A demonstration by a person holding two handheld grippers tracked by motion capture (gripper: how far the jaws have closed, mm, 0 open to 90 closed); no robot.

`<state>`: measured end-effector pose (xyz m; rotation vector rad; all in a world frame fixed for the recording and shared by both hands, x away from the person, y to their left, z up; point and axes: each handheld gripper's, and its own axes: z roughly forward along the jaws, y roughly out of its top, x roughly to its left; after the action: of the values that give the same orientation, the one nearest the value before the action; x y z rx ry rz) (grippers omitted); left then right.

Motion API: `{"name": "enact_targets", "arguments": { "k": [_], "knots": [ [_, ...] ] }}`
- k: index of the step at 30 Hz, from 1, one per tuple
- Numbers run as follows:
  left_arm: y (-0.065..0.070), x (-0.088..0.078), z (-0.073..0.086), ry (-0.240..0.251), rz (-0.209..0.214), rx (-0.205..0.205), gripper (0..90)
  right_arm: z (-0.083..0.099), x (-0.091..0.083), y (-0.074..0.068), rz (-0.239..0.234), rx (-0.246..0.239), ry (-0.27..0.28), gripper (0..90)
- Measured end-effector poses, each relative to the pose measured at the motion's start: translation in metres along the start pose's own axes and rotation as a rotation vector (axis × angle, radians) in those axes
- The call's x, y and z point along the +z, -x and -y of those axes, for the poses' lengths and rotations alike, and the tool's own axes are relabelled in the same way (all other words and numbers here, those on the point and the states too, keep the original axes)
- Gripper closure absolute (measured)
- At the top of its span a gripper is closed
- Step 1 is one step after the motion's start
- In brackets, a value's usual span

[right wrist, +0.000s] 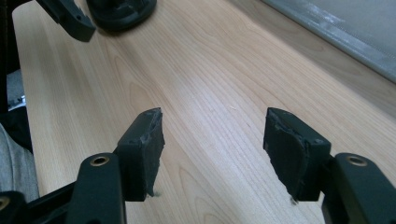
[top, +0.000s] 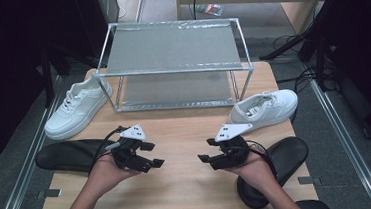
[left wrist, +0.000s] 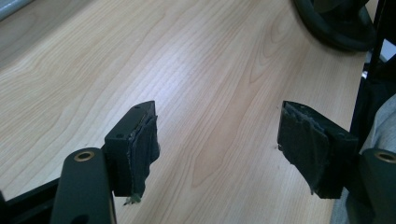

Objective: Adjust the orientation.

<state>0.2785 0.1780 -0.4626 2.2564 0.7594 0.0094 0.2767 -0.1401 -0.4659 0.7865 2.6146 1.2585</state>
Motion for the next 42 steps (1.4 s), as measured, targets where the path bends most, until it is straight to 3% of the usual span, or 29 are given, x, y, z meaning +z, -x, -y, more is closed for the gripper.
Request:
{"name": "enact_targets", "arguments": {
  "k": [3,5,9,12,15,18,20,22,33,42],
  "knots": [
    [-0.002,-0.003,0.002,-0.006,0.009,-0.012,28.9,-0.001,0.001,0.002,-0.011,0.000,-0.001,39.3],
    [-0.003,-0.004,0.004,-0.024,0.047,-0.046,28.4,-0.002,0.001,0.004,-0.035,0.008,0.005,43.6],
    [0.001,-0.008,0.007,-0.041,0.013,-0.038,29.7,-0.004,0.002,0.004,-0.033,0.011,0.016,44.2],
    [-0.001,-0.012,0.010,-0.032,0.017,-0.058,25.9,-0.008,0.005,0.002,-0.036,-0.008,0.020,45.6],
    [-0.003,-0.018,0.015,-0.011,0.014,-0.052,26.0,-0.009,0.007,0.001,-0.051,-0.012,0.009,47.9],
    [-0.007,-0.025,0.022,-0.025,-0.026,-0.049,28.2,-0.012,0.010,0.000,-0.070,-0.009,0.002,48.1],
    [-0.008,-0.030,0.026,-0.037,-0.056,-0.032,34.8,-0.014,0.012,0.000,-0.074,-0.010,0.002,46.5],
    [-0.011,-0.036,0.031,-0.032,-0.079,-0.047,40.4,-0.016,0.014,0.002,-0.074,-0.008,0.004,45.5],
    [-0.031,-0.051,0.047,-0.038,-0.135,-0.113,40.9,-0.017,0.017,0.004,-0.051,-0.034,-0.003,44.7],
    [-0.046,-0.069,0.059,0.000,-0.174,-0.166,42.0,-0.016,0.017,0.003,-0.034,-0.047,-0.009,44.8]
  ]
}}
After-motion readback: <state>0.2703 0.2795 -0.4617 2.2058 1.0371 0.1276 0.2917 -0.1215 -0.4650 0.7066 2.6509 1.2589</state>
